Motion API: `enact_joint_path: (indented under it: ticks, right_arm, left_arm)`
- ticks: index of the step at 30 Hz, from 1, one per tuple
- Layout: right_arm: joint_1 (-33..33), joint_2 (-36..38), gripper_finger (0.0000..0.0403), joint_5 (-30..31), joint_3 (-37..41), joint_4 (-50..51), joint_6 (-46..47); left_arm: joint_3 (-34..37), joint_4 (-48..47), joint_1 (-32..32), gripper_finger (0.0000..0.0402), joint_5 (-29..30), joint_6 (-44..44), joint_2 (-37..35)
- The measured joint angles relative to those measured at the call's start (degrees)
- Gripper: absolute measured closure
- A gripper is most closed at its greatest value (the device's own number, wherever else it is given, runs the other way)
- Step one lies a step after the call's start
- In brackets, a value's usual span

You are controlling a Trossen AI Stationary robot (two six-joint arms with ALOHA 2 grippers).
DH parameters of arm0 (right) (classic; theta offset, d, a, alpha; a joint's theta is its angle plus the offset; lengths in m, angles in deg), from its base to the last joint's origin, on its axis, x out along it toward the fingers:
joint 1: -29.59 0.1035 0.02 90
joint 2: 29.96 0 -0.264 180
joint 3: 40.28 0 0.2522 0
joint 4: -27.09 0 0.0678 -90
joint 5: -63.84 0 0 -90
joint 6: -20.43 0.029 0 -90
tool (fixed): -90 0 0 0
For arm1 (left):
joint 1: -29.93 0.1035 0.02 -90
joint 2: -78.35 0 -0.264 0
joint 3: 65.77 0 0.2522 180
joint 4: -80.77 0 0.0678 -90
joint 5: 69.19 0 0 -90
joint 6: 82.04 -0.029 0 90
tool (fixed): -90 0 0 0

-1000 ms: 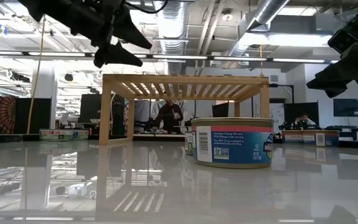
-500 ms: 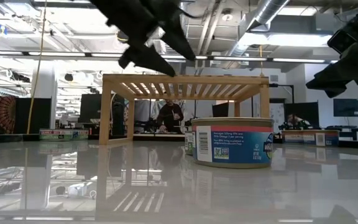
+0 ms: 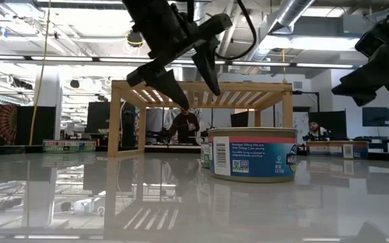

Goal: Stack canned seafood by type on shelf
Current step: Put the green tuna can on the shelf

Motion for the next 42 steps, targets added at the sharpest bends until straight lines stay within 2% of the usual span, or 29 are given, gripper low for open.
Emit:
enact_joint_path:
  ticks: [3, 8, 13, 20, 25, 31, 37, 42]
  right_arm:
    - [0.0, 0.0, 0.0241, 0.0, 0.0, -1.3, 5.3]
    - [0.9, -0.6, 0.0241, 0.0, 0.0, -5.3, 5.7]
    - [3.9, -6.4, 0.0241, 0.0, 0.0, -10.5, 6.0]
    - [7.6, -23.4, 0.0247, 2.0, -2.3, -18.9, 12.1]
    - [9.6, -37.8, 0.0261, 3.0, -10.3, -19.0, 12.8]
    - [9.9, -54.3, 0.0268, 2.5, -21.1, -18.8, 19.8]
    - [9.5, -68.1, 0.0268, 0.0, -30.1, -15.7, 24.7]
    - [8.6, -75.8, 0.0268, -0.1, -35.8, -11.4, 31.3]
  left_arm:
    - [0.0, 0.1, -0.5, 0.0127, 0.0, 1.3, 0.3]
    - [3.5, 0.9, -1.9, 0.0127, -0.1, 6.5, 0.9]
    - [8.9, 7.2, -3.8, 0.0127, -0.3, 10.3, 0.8]
    - [13.4, 12.5, -4.5, 0.0127, -1.6, 11.7, 0.7]
    - [14.7, 12.9, -4.6, 0.0127, -3.2, 10.6, 0.7]
    - [14.9, 13.3, -5.4, 0.0127, -3.6, 6.4, 0.7]
    - [15.0, 8.8, -6.2, 0.0127, -5.7, 1.1, -0.6]
    - [15.9, 2.5, -7.2, 0.0127, -5.1, -2.9, -4.8]
